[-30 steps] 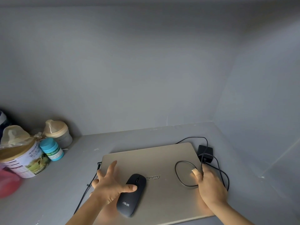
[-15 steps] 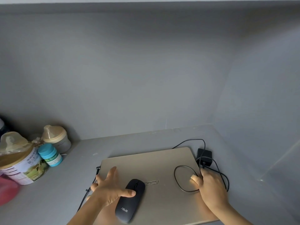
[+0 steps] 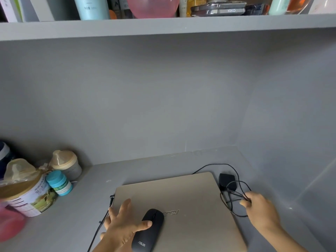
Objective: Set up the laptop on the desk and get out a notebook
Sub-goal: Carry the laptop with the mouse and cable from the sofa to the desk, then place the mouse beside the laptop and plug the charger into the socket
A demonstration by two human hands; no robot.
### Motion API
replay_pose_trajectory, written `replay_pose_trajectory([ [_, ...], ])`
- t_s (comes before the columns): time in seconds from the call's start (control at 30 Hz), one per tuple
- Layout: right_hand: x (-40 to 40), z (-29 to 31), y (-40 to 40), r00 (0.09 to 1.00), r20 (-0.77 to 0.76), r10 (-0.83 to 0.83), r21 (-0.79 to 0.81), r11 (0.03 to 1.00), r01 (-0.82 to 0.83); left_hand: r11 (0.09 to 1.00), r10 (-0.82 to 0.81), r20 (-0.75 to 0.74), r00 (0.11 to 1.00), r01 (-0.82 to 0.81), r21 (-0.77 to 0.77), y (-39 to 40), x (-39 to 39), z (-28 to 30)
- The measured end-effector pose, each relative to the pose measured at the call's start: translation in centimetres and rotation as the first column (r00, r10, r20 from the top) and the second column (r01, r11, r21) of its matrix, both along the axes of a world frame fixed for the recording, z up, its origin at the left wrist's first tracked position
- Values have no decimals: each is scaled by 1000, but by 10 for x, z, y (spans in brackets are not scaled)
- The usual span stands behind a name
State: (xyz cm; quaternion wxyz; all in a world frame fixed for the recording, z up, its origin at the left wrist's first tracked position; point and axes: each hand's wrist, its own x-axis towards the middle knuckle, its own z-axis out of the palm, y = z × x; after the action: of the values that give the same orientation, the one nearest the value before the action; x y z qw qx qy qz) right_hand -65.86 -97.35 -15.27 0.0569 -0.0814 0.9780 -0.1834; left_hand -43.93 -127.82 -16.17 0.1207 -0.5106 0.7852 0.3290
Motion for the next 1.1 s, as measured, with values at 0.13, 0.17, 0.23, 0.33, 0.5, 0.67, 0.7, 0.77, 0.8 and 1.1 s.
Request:
replay_pose_trajectory([
  [0.13,-11,8,16,996,-63,-61,31,998,63,1000,15,-30,999,-15,-18,3,1,2],
  [0.17,-15,10,21,993,-86,-78,27,996,80,1000,11,-38,999,-12,-20,4,2,2],
  [0.23,-25,14,34,984,-147,-102,-2,995,103,999,6,-2,1000,-6,-41,5,2,1],
  [0.33,-36,19,48,968,-209,-141,13,989,147,999,22,29,999,-21,-34,-1,2,-16],
  [0.5,-33,6,51,976,-213,-49,100,992,72,994,107,-51,993,-109,-30,20,11,11],
  [0.67,-27,6,37,994,-97,-49,195,978,67,983,48,-45,998,-55,-174,37,6,30],
  [0.7,-23,13,32,990,-108,-93,129,986,106,979,17,-30,999,-23,-202,41,7,32],
  [0.77,-11,29,19,967,-217,-134,-30,991,130,970,-33,-9,999,30,-243,48,7,37],
  [0.8,-3,34,12,947,-295,-125,-94,990,101,965,-53,-7,999,49,-257,51,6,38],
  [1.1,91,6,-56,827,-517,220,-225,898,-379,977,-133,-93,987,115,-178,64,8,31],
])
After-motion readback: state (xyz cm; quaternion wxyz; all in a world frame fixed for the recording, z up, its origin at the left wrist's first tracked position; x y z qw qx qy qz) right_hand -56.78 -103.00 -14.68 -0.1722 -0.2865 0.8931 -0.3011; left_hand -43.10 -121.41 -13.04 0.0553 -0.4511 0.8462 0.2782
